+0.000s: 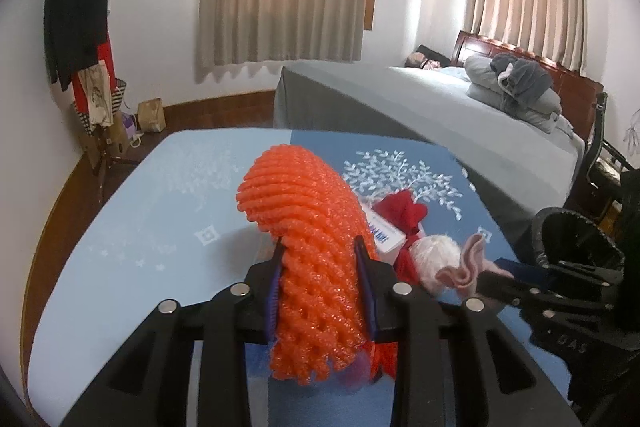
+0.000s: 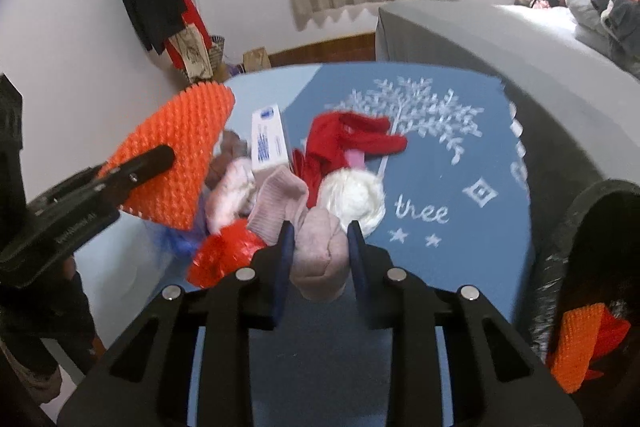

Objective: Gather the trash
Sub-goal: 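Grasp the second orange mesh net with the left gripper while the right gripper grasps the pink sock, then carry the orange net and pink sock over the black bin while both grippers open to drop them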

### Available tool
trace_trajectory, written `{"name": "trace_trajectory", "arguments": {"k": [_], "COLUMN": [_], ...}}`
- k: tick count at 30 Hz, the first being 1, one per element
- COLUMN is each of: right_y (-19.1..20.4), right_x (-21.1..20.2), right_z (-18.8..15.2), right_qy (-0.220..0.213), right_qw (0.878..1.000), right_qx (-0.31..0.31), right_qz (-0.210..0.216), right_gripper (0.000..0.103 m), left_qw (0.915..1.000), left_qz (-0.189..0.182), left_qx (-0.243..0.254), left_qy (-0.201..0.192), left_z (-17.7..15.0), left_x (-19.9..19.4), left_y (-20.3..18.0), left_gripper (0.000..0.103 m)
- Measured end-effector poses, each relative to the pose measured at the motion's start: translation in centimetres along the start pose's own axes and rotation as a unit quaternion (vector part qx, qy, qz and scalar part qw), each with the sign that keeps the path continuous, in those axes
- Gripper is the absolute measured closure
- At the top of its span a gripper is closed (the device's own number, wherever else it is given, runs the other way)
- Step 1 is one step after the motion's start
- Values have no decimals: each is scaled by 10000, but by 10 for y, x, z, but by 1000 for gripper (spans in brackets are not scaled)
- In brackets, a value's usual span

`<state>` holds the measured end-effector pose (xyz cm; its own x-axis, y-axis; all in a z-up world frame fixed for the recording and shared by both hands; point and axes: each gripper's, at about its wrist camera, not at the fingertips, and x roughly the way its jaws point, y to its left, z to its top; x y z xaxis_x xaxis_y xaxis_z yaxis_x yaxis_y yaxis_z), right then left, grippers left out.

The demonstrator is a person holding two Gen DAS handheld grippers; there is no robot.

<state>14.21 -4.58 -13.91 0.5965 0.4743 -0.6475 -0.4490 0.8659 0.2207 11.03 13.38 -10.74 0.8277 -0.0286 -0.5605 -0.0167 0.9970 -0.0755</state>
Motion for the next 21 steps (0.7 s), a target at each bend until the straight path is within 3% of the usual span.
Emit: {"name": "trace_trajectory", "arguments": {"k": [21], "right_y": [-38], "right_x": [-80], "right_z": [35], "right_qy": [-952], "right_qw": [9942], "right_qx": [151], "right_qz": [-480], "right_gripper": [77], "left_qw": [9963], "left_qz": [-676], "left_qx": [382], "left_qy": [-372], "left_z": [24], "left_x": [-27], "left_y": [-67], "left_gripper": [72]}}
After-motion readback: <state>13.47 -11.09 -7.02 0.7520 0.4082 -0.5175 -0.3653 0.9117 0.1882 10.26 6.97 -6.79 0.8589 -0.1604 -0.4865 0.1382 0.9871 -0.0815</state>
